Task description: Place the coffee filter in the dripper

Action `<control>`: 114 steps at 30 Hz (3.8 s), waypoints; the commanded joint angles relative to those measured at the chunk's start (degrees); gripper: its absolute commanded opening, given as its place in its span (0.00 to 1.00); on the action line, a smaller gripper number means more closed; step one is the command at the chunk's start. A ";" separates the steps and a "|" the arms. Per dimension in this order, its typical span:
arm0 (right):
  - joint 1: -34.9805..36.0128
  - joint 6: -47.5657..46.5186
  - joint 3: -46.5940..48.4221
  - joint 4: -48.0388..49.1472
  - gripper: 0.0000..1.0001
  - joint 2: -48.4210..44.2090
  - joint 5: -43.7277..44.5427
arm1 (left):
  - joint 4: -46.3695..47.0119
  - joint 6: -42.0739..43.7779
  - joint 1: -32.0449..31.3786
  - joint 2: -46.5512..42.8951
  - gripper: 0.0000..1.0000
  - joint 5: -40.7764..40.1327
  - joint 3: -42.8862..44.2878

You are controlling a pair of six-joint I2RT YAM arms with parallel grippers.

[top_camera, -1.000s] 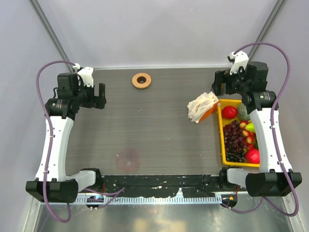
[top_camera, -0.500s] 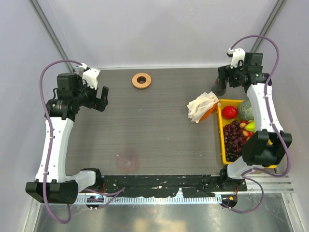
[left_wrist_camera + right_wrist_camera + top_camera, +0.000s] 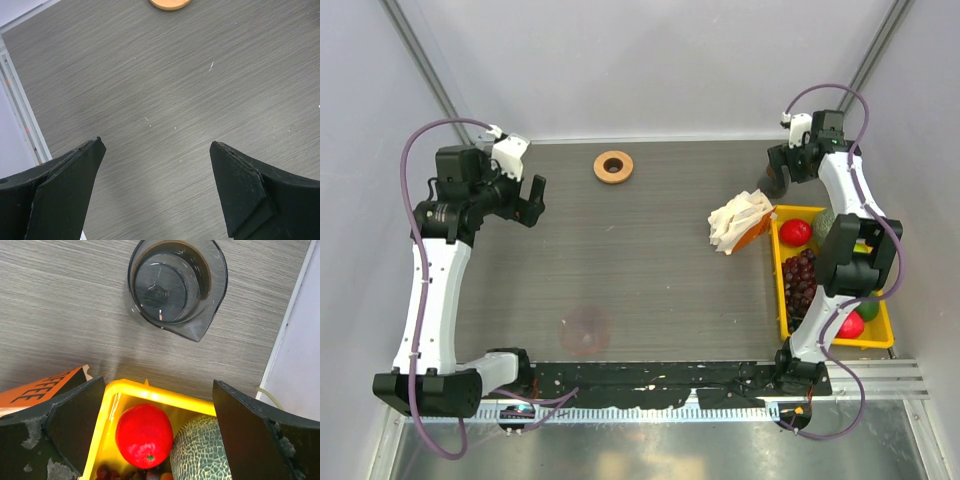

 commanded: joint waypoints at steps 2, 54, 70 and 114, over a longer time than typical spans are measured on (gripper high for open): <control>0.07 -1.39 3.73 5.58 0.95 2.75 1.43 | -0.17 1.35 0.18 0.52 0.99 1.99 3.37; 2.62 -1.74 25.87 11.82 0.64 13.75 -15.71 | 0.26 -0.76 0.27 4.48 0.99 2.69 3.90; 31.79 -7.89 14.40 5.66 0.64 -3.65 -17.56 | 4.39 -19.79 8.87 2.64 0.99 10.52 2.32; 58.61 -9.66 -36.53 30.90 0.95 -22.46 -12.99 | -1.58 -11.57 10.46 -9.59 0.99 4.80 -5.07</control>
